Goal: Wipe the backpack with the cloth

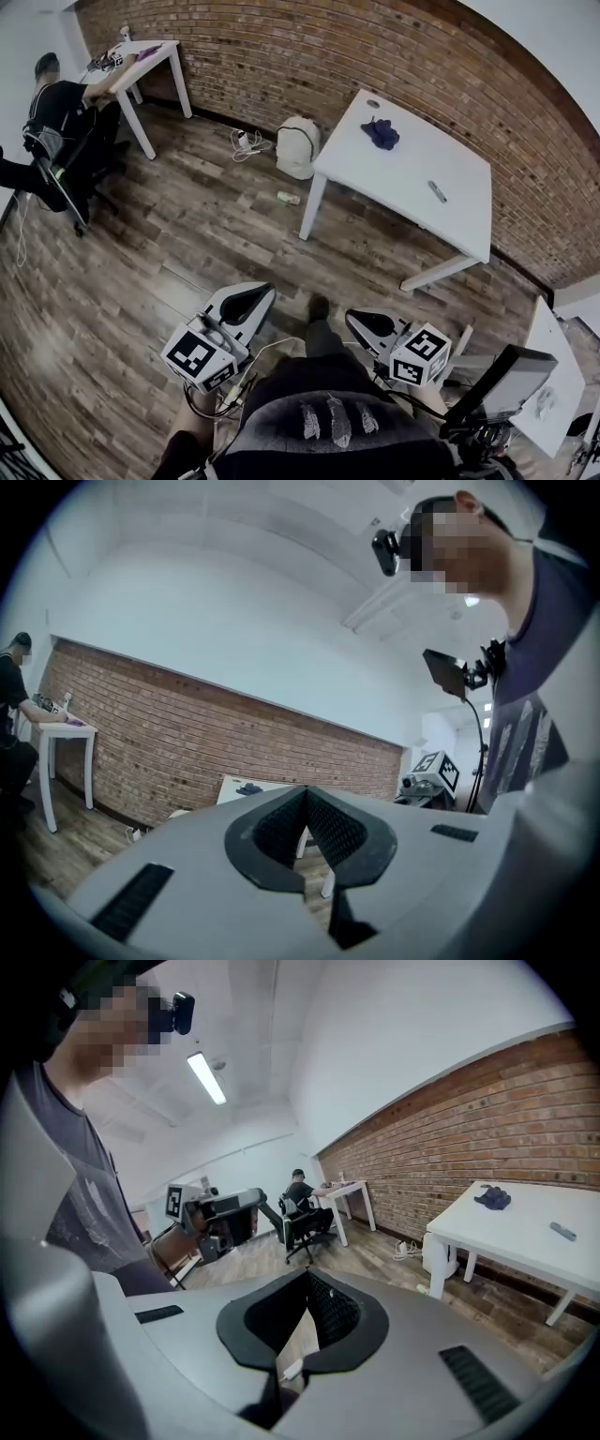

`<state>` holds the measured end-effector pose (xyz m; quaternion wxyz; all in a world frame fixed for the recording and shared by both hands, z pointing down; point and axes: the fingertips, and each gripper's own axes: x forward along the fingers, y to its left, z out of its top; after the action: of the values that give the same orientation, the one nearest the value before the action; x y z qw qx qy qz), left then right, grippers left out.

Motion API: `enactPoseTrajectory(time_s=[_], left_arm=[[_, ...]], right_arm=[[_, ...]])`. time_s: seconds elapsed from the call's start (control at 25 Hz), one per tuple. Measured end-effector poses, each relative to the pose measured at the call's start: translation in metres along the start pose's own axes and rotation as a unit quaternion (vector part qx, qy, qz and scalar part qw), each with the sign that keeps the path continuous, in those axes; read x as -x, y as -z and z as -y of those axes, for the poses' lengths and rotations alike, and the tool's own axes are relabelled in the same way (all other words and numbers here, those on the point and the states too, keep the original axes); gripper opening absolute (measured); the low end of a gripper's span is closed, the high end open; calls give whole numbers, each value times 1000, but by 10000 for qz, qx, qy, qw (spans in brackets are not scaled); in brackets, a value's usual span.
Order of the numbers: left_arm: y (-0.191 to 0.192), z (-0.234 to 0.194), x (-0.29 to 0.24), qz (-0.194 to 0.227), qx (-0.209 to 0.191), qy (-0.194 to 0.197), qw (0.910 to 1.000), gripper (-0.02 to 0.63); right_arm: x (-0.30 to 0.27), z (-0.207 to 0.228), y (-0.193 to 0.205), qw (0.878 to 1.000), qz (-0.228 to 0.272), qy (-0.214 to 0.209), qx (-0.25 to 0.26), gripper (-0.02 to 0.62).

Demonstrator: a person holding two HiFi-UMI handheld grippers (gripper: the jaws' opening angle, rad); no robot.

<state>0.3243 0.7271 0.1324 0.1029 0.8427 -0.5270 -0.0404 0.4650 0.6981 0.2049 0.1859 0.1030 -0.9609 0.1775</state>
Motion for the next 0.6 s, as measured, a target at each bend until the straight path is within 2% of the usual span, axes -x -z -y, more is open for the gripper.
enactPoseTrajectory(time_s=[0.2, 0.4, 0.6], left_arm=[[-1, -40, -26, -170, -23, -272, 9995, -2], [0, -85, -89, -415, 59, -375, 9984, -2], [-8, -119, -163, -959, -330, -289, 9944, -2]], right_arm=[[-34, 42, -19, 9998, 7, -182, -18, -2], [-67, 119, -33, 9995, -88, -234, -209, -2], [-101, 184, -58, 9981, -75, -484, -374, -2]])
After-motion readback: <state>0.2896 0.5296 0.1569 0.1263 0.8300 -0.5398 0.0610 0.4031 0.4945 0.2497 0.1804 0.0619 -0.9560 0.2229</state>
